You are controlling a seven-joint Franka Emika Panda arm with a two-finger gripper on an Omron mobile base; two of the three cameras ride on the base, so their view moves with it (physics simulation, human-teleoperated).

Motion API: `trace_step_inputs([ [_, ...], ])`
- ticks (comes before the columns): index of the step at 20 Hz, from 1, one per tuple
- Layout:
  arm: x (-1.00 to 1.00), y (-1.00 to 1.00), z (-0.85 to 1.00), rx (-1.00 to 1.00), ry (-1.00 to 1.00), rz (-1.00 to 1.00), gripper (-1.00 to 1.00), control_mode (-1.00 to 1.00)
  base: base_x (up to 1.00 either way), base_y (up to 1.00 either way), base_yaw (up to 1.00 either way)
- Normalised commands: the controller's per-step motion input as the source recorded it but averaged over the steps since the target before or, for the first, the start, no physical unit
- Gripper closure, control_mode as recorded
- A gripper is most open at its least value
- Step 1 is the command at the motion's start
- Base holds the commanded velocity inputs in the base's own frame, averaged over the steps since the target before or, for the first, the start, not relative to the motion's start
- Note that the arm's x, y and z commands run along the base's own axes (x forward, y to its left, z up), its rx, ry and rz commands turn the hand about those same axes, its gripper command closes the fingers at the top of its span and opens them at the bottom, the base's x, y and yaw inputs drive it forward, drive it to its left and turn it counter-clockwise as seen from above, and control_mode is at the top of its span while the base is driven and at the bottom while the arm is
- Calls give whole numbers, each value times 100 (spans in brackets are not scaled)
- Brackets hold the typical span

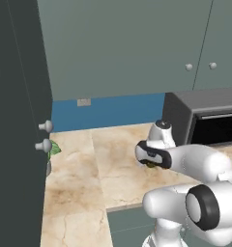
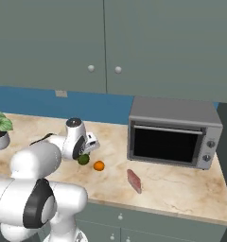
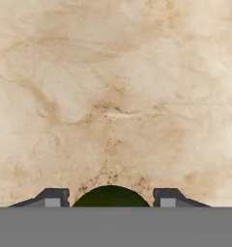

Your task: Open the fridge, remove the tangerine, lime, and steak, and place them on any counter.

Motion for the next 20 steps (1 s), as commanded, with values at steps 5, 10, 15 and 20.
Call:
trace_step_inputs([
  [5, 3, 0, -32, 0, 0, 3, -100, -100, 0, 0, 0],
  [10, 0, 0, -11, 0, 0, 2, -100, -100, 0, 0, 0],
  [15, -23, 0, 52, 6, -10, 0, -100, -100, 0, 0, 0],
  [20, -66, 0, 100, 10, -17, 0, -100, -100, 0, 0, 0],
])
